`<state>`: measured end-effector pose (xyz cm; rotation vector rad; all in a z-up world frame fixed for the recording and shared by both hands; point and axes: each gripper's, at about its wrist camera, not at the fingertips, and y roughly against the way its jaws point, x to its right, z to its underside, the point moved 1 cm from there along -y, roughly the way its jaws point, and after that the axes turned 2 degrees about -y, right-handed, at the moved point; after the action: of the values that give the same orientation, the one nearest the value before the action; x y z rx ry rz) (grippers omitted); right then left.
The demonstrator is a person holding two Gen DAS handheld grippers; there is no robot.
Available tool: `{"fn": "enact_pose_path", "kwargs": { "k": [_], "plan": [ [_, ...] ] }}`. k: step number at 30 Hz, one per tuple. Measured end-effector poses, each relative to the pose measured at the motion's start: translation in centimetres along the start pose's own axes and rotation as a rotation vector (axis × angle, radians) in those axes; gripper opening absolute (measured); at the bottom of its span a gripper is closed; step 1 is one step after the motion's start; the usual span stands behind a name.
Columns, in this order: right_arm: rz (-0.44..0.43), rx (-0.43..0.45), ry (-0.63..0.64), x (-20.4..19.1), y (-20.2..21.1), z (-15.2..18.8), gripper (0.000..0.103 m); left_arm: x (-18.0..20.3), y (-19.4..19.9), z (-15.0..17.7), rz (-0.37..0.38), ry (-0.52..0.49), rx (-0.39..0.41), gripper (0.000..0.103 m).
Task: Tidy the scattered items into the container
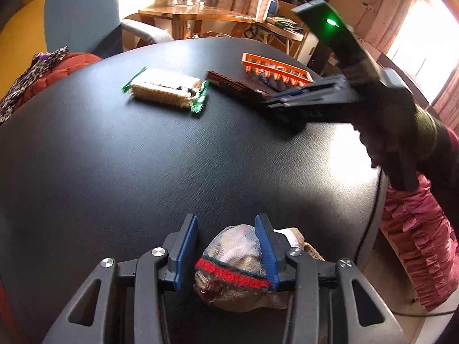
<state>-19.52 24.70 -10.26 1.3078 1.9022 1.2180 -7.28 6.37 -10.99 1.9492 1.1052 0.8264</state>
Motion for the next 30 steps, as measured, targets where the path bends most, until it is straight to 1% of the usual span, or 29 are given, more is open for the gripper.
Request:
{"fn": "enact_pose_path", "kwargs": {
  "k": [2, 6, 10, 13, 16, 18, 22, 23, 24, 26, 29, 30],
  "plan": [
    [0.006, 0.004, -0.017, -1.1, 0.9, 1.4, 0.021, -0.5, 0.9, 1.2, -0.025, 0.014, 0.007, 0.042],
    [-0.015, 0.011, -0.066, -4.0, 2.5, 4.2, 0.021, -2.3, 2.8, 3.5, -0.077, 0.064, 0.018, 0.042],
    [-0.061, 0.029, -0.13, -7.2, 3.9, 6.3, 0.021, -4.2, 4.2, 4.8, -0.126, 0.123, 0.03, 0.043],
    [-0.104, 0.041, -0.168, -9.5, 4.6, 7.4, 0.021, -5.6, 4.9, 5.3, -0.151, 0.15, 0.037, 0.044],
    [-0.12, 0.047, -0.189, -11.7, 4.9, 8.3, 0.021, -6.4, 5.9, 6.0, -0.15, 0.176, 0.049, 0.044],
    [-0.128, 0.052, -0.205, -12.8, 5.0, 8.6, 0.024, -6.8, 6.8, 6.4, -0.115, 0.188, 0.07, 0.045],
    [-0.107, 0.066, -0.239, -13.6, 5.1, 9.1, 0.024, -7.5, 8.9, 7.5, -0.07, 0.199, 0.108, 0.048],
    [-0.102, 0.072, -0.249, -13.6, 5.1, 9.1, 0.027, -7.7, 9.4, 7.7, -0.059, 0.203, 0.116, 0.049],
    [-0.095, 0.084, -0.26, -13.6, 5.3, 9.2, 0.033, -7.7, 9.7, 8.1, -0.057, 0.201, 0.119, 0.049],
    [-0.082, 0.117, -0.286, -13.9, 6.0, 9.7, 0.036, -7.7, 10.3, 8.8, -0.056, 0.192, 0.123, 0.05],
    [-0.075, 0.155, -0.305, -14.1, 6.8, 10.3, 0.046, -7.5, 10.2, 9.7, -0.035, 0.208, 0.108, 0.052],
    [-0.07, 0.163, -0.303, -14.3, 6.9, 10.5, 0.046, -7.3, 10.0, 9.8, -0.029, 0.212, 0.104, 0.054]
  ]
}}
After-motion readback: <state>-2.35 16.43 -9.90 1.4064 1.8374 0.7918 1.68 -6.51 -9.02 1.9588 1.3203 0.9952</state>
